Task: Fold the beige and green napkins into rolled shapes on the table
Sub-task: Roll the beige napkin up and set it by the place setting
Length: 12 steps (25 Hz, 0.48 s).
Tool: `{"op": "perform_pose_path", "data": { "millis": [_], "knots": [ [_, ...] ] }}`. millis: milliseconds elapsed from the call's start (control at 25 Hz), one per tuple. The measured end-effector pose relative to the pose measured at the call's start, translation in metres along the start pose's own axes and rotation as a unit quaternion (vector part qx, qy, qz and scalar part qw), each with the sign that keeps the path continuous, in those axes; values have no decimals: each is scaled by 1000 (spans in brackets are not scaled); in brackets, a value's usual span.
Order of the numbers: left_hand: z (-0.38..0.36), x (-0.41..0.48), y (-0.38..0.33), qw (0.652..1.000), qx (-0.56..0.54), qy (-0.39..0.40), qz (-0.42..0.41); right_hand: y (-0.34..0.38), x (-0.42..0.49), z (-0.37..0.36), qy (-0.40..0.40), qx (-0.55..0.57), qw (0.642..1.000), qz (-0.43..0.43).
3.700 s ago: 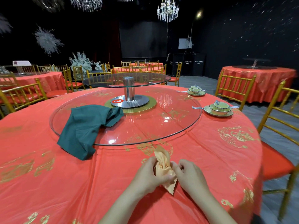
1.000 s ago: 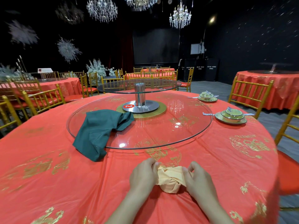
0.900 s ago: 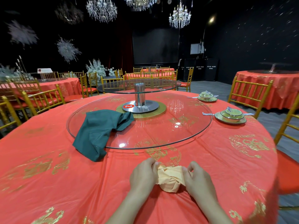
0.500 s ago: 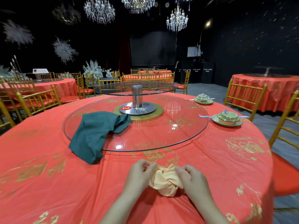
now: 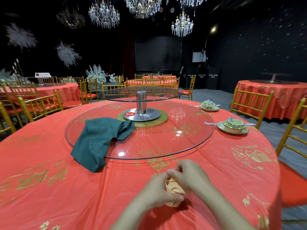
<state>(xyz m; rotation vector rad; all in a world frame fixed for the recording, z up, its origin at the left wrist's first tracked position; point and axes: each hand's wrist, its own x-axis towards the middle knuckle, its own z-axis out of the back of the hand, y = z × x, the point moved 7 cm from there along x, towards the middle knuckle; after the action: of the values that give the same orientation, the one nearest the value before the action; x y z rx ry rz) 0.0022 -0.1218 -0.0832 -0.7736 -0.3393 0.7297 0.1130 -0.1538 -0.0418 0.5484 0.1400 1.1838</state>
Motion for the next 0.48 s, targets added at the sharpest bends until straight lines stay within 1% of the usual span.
{"op": "perform_pose_path", "data": {
  "millis": [80, 200, 280, 360, 400, 480],
  "knots": [
    [-3, 0, 10, 999, -50, -17, 6, -6, 3, -6, 2, 7, 1000, -6],
    [-8, -3, 11, 996, -86, -23, 10, -29, 1, -24, 5, 59, 997, -49],
    [-8, -4, 9, 995, -94, -13, 6, -37, -4, -36, 1, 89, 994, -61],
    [-4, -3, 8, 994, -112, 11, 6, -37, -5, -38, -12, 110, 993, -49],
    [1, -1, 7, 991, -132, 11, 9, -36, -5, -36, -21, 120, 992, -39],
    [15, 5, 6, 989, -146, -21, 18, -34, -5, -32, -34, 138, 989, -24]
  ]
}}
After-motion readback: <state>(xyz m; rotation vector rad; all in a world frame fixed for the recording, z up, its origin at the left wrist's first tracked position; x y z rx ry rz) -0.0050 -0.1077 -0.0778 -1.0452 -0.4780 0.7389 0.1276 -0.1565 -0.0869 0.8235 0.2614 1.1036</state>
